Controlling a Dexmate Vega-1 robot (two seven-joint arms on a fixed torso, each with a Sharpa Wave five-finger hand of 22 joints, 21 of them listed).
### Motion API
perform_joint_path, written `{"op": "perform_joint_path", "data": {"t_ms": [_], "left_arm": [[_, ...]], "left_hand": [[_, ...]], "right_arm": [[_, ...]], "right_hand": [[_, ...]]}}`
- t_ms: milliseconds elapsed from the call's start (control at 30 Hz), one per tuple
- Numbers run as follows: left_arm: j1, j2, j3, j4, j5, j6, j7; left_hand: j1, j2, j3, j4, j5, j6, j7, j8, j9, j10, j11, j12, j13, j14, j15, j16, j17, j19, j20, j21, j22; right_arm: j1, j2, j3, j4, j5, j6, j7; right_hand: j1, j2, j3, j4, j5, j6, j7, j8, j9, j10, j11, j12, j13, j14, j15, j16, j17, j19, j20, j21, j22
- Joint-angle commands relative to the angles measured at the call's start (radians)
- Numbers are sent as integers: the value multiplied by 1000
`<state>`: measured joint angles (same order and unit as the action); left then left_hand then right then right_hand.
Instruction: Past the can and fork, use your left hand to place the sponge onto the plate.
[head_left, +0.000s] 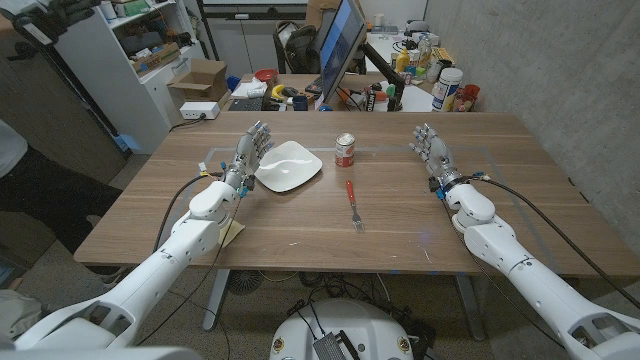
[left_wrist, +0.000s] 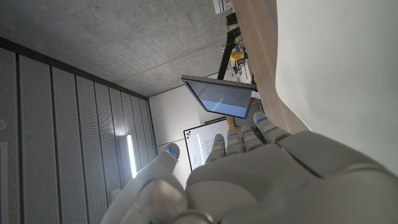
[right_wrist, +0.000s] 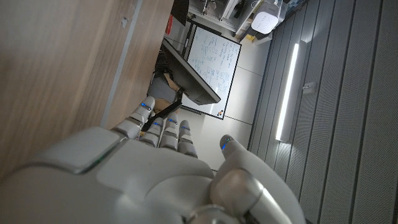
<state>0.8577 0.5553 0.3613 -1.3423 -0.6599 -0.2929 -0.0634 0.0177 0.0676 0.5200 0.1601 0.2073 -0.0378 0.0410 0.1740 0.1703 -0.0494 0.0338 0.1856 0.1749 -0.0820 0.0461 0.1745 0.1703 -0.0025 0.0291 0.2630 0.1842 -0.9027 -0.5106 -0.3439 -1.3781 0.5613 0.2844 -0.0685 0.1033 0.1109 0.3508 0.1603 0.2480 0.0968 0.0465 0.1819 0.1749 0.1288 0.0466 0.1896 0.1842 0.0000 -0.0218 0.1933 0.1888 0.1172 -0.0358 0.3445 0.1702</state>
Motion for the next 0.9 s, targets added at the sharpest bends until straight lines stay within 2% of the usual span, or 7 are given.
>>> {"op": "perform_joint_path", "data": {"t_ms": [33, 233, 333, 633, 733, 800, 900], "left_arm": [[17, 40, -3, -66, 2, -22, -64], [25, 39, -8, -83, 21, -3, 0], [49, 44, -12, -103, 94, -35, 80], [127, 122, -32, -272, 157, 62, 176], [141, 150, -34, -293, 189, 32, 152], [164, 132, -45, -300, 252, -28, 210], [200, 192, -58, -379, 334, 13, 234]], "left_hand": [[-1, 43, 7, -1, 7, -3, 7, 4, 1, -9, -3, 6, 3, -9, 1, 7, 5, 1, 12, 6, 3], [0, 48, 8, 0, 7, -4, 7, 4, 1, -9, -4, 6, 3, -11, 0, 6, 5, 0, 14, 4, 3], [0, 55, 9, 2, 9, -2, 4, 5, 1, -9, -1, 6, 3, -8, 4, 8, 5, 1, 44, 3, 3], [1, 82, 18, 10, 13, 13, -8, 9, 2, 2, 19, 10, 2, 1, 24, 10, 6, 6, 97, 0, 4], [1, 82, 18, 10, 13, 20, -22, 11, 2, 5, 19, 10, 2, 1, 35, 10, 7, 4, 113, -3, 5], [1, 81, 18, 10, 13, 26, -24, 12, 1, 11, 20, 12, 2, 0, 39, 9, 7, 4, 120, -4, 5], [2, 82, 19, 10, 13, 22, -22, 9, 1, 14, 18, 13, 2, 2, 32, 10, 7, 6, 119, -4, 5]], "right_arm": [[-183, 53, 137, -297, -108, -43, -50], [-150, 85, 164, -242, -119, -72, 16], [-114, 97, 172, -201, -121, -79, 68], [-104, 119, 200, -201, -158, -103, 110], [-107, 129, 201, -199, -163, -106, 122], [-108, 135, 204, -197, -167, -104, 128], [-110, 144, 208, -191, -174, -96, 134]], "right_hand": [[6, 52, 6, -1, 4, 11, 1, 7, 4, 10, -1, 7, 4, -1, -8, 4, 3, 10, -42, 4, 3], [5, 52, 7, -1, 4, 11, 0, 6, 4, 10, 0, 7, 4, 0, -9, 4, 3, 11, -42, 2, 3], [4, 52, 7, -1, 5, 10, 0, 6, 4, 10, 1, 7, 4, -1, -8, 3, 2, 11, -43, 1, 3], [2, 51, 10, -1, 5, 10, -1, 6, 4, 9, -1, 6, 4, -1, -8, 3, 2, 12, -43, -3, 3], [2, 51, 10, -1, 5, 10, -1, 6, 4, 8, 0, 6, 4, -1, -8, 3, 2, 12, -43, -4, 3], [1, 51, 11, -1, 5, 10, -1, 6, 4, 8, -1, 6, 4, -1, -8, 3, 2, 13, -43, -4, 3], [1, 52, 12, -1, 5, 10, -2, 6, 4, 9, -3, 6, 4, -1, -9, 3, 2, 13, -44, -5, 3]]}}
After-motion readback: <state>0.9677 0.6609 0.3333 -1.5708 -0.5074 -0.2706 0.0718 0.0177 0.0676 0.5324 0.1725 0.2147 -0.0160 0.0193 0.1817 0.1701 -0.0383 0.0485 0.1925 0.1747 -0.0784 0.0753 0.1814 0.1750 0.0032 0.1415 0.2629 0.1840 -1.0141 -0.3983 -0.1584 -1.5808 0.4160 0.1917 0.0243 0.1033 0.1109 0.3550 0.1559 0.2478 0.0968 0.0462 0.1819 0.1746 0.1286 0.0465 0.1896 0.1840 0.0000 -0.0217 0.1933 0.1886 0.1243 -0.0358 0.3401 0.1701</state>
